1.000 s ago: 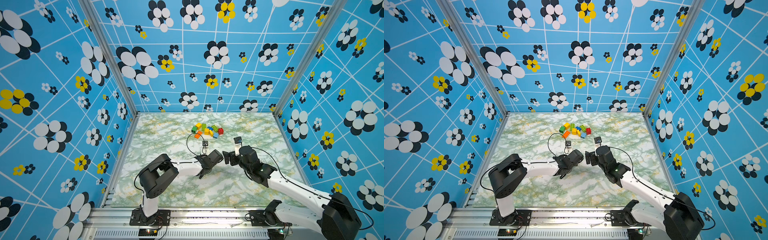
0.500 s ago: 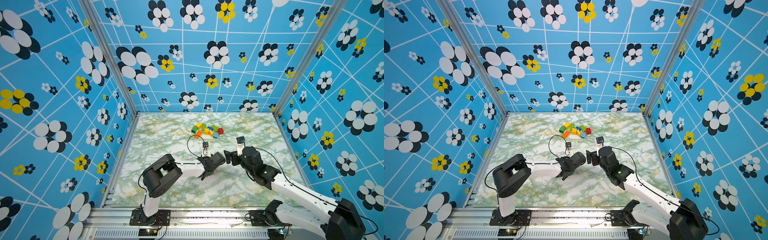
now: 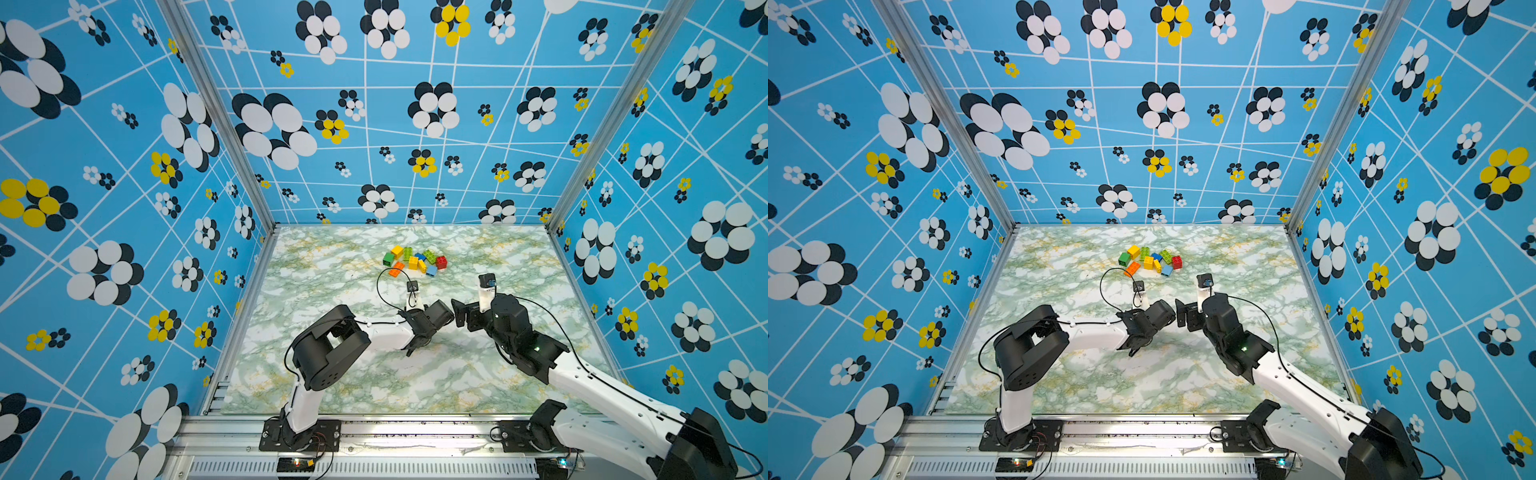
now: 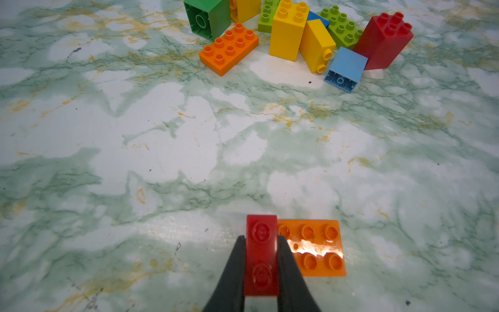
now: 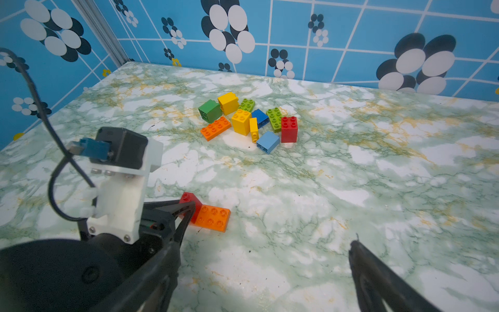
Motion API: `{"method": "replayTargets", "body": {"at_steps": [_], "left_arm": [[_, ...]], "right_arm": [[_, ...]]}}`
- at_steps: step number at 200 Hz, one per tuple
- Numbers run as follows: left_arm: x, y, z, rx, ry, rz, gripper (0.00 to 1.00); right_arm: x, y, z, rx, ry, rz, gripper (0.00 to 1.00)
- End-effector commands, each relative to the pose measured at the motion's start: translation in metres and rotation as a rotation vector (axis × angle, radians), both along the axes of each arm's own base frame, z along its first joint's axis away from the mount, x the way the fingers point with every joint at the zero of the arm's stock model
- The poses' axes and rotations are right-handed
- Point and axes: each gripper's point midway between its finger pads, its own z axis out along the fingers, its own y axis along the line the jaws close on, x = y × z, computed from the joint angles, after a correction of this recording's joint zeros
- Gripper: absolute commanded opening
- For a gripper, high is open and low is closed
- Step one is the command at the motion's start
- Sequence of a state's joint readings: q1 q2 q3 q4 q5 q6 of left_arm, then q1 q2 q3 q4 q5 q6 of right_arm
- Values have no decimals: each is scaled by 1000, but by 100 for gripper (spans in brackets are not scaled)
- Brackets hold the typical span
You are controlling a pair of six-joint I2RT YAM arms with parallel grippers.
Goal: Assemble the letter p with lego
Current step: Assemble the lego brick with the lego brick.
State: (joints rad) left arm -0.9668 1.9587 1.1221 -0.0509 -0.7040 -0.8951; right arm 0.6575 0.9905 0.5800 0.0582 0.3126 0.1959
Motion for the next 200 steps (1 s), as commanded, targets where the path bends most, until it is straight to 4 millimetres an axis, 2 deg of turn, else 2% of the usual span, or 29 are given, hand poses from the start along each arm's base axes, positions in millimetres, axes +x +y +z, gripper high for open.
{"method": "replayTargets", "body": {"at_steps": [1, 27, 39, 42, 49, 71, 91, 121, 154, 158, 200], "left_arm": [[-35, 48, -45, 162, 165, 15, 3], [-34, 70, -21, 182, 98, 51, 3], [-36, 78, -26, 193, 107, 55, 4], [-35, 79, -21, 176, 102, 57, 4], [-35, 81, -22, 164, 104, 58, 4], [-34, 78, -23, 139, 100, 39, 9], [-34, 74, -22, 129, 90, 17, 21], [-33, 70, -12, 81, 48, -23, 33], [-32, 67, 15, 29, -36, -69, 42], [-32, 66, 19, 21, -43, -77, 47], [-42, 65, 68, -61, -130, -162, 72]], "right_arm": [[0, 0, -7, 12, 12, -4, 99], [3, 5, -12, 17, 31, 5, 99], [5, 8, -15, 18, 44, 10, 99], [5, 8, -16, 19, 48, 11, 99], [6, 11, -17, 22, 56, 16, 99], [8, 14, -20, 24, 76, 20, 99], [8, 15, -20, 27, 81, 19, 99], [8, 16, -20, 33, 87, 23, 99], [10, 22, -20, 56, 100, 29, 99], [11, 23, -21, 59, 102, 30, 99], [28, 26, -36, 44, 182, -48, 99]]}}
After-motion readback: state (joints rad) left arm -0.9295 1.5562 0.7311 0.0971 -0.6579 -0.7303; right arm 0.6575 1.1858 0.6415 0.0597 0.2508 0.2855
